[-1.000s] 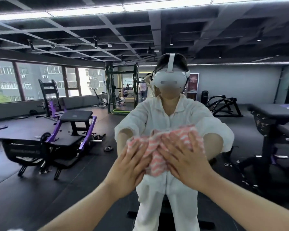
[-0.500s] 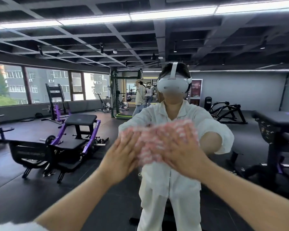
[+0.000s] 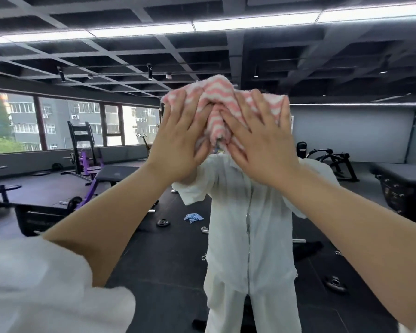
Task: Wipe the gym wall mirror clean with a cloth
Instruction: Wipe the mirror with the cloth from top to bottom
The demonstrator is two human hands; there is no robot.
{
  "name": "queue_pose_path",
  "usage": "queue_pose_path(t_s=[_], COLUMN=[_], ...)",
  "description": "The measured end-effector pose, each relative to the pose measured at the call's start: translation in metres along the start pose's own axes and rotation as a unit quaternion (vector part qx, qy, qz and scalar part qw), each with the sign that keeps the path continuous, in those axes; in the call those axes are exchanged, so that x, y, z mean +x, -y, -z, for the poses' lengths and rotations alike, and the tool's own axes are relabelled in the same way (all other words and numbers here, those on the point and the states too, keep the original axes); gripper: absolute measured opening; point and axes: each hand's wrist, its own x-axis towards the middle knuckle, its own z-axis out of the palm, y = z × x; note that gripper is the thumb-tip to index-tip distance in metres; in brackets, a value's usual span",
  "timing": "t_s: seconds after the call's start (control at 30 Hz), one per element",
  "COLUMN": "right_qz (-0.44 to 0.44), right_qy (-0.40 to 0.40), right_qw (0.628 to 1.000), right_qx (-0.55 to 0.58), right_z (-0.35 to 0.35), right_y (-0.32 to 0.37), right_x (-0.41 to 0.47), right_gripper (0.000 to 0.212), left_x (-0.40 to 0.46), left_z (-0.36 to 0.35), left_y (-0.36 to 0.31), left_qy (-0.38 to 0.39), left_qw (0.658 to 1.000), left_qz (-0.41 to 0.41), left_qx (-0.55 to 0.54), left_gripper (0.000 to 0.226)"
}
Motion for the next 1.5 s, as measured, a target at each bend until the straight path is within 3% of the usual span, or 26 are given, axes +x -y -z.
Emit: queue_pose_path(t_s=[0.4,0.67,0.83,0.93,1.03,1.17,1.27,1.37,1.5], right_qz=[0.115,0.130,0.191,0.264,0.316,0.359,0.372,0.329,0.238], right_qy=[0.070,0.166,0.210,0.277,0.329,0.329,0.297,0.276,0.184], right_qw=[0.991,0.976,0.957,0.924,0.889,0.873,0.879,0.903,0.954], right_qx=[0.005,-0.056,-0.052,-0.017,0.036,0.042,0.011,0.029,0.013], right_z=[-0.027,-0.032,-0.026,-0.027,-0.031,-0.040,-0.047,-0.049,-0.051], right_y=[0.085,0.125,0.134,0.139,0.155,0.181,0.192,0.194,0.184], right_x=[-0.174,-0.245,-0.268,-0.288,-0.305,-0.302,-0.280,-0.243,-0.158], right_gripper=[0.046,0.044,0.065,0.090,0.099,0.103,0.097,0.091,0.099], left_x=[-0.182,-0.247,-0.278,-0.299,-0.322,-0.340,-0.345,-0.332,-0.284], left_z=[-0.038,-0.056,-0.060,-0.058,-0.054,-0.045,-0.034,-0.026,-0.017], left_y=[-0.020,-0.043,-0.050,-0.052,-0.052,-0.047,-0.025,0.009,0.065], left_qy=[0.091,0.122,0.190,0.234,0.295,0.330,0.332,0.275,0.174], left_qw=[0.981,0.973,0.958,0.940,0.911,0.895,0.902,0.927,0.962], left_qz=[-0.171,-0.193,-0.213,-0.247,-0.289,-0.301,-0.274,-0.247,-0.194], left_qx=[-0.011,-0.030,-0.001,0.005,0.010,0.013,0.039,0.065,0.086], left_gripper=[0.062,0.059,0.059,0.057,0.077,0.078,0.077,0.058,0.059])
